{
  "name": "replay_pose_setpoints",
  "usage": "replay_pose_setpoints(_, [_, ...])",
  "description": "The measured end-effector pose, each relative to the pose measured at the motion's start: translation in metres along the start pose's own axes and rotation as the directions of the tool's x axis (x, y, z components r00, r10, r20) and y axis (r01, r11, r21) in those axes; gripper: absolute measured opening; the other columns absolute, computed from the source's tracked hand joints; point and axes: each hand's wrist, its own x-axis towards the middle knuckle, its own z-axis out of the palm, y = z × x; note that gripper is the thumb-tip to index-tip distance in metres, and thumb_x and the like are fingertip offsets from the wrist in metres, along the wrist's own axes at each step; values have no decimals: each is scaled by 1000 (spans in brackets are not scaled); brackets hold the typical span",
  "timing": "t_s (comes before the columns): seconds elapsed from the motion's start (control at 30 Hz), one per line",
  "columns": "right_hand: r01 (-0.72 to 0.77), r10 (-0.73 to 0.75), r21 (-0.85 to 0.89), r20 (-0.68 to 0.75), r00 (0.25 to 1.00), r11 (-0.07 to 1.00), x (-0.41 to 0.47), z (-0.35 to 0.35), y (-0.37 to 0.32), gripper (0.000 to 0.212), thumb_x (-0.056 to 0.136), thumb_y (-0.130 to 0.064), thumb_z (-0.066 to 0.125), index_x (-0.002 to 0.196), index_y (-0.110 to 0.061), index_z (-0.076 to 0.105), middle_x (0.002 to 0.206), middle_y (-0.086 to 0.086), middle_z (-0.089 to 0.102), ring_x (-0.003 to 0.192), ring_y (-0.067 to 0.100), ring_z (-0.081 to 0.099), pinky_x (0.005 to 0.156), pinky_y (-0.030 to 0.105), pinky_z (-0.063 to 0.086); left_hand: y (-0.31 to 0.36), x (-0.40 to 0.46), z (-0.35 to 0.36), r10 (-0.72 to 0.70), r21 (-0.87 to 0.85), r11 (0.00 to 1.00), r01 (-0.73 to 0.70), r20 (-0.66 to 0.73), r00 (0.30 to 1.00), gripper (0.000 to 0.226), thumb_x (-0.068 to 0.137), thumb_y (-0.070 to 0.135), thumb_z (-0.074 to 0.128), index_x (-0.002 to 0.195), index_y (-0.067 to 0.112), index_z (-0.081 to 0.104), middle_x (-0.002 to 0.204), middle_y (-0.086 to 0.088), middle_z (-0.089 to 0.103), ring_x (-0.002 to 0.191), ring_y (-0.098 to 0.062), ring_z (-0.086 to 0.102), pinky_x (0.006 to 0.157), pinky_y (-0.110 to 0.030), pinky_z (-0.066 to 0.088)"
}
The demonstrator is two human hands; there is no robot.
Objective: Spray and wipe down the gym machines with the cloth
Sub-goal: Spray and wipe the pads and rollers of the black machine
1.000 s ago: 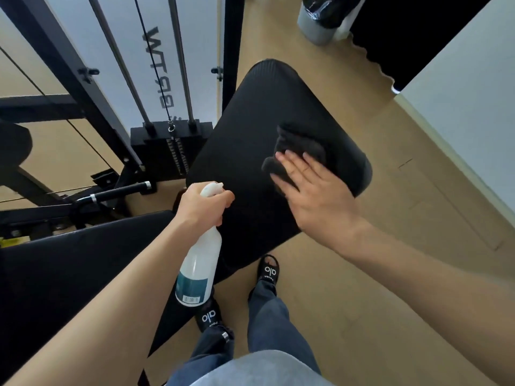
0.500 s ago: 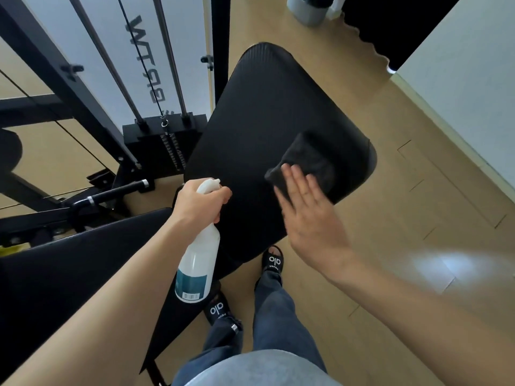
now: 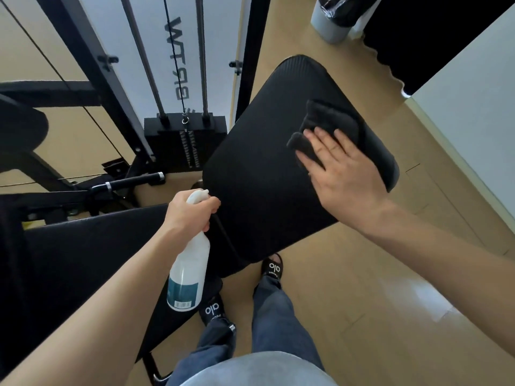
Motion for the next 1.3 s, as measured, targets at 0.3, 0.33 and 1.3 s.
replay_pose_setpoints(0.3, [85,-67,-146,124,990,986,65,11,-36,60,105,-34,3,162,-15,6,168,21,-9,156,37,-7,126,52,-2,-20,-6,-15,-105,-128,988,91,-108,989,11,87,17,68,77,13,65,63,-1,56,53,-14,52,57,-28,45])
replay_pose_setpoints(0.33, [118,-99,-144,138,986,983,78,17,-41,60,105,-35,3,162,-16,6,168,20,-8,156,37,-7,126,52,-3,-22,-5,-16,-116,-141,985,98,-127,985,11,87,17,68,78,11,66,63,-1,56,53,-14,52,57,-27,45])
replay_pose_setpoints(1.3, [925,-873,194,437,218,328,63,112,-220,53,105,-39,30,154,-22,40,166,9,25,153,27,22,126,42,11,-103,-53,58,-477,-478,844,242,-466,745,25,92,21,64,99,-2,71,72,-11,61,58,-16,54,62,-30,47])
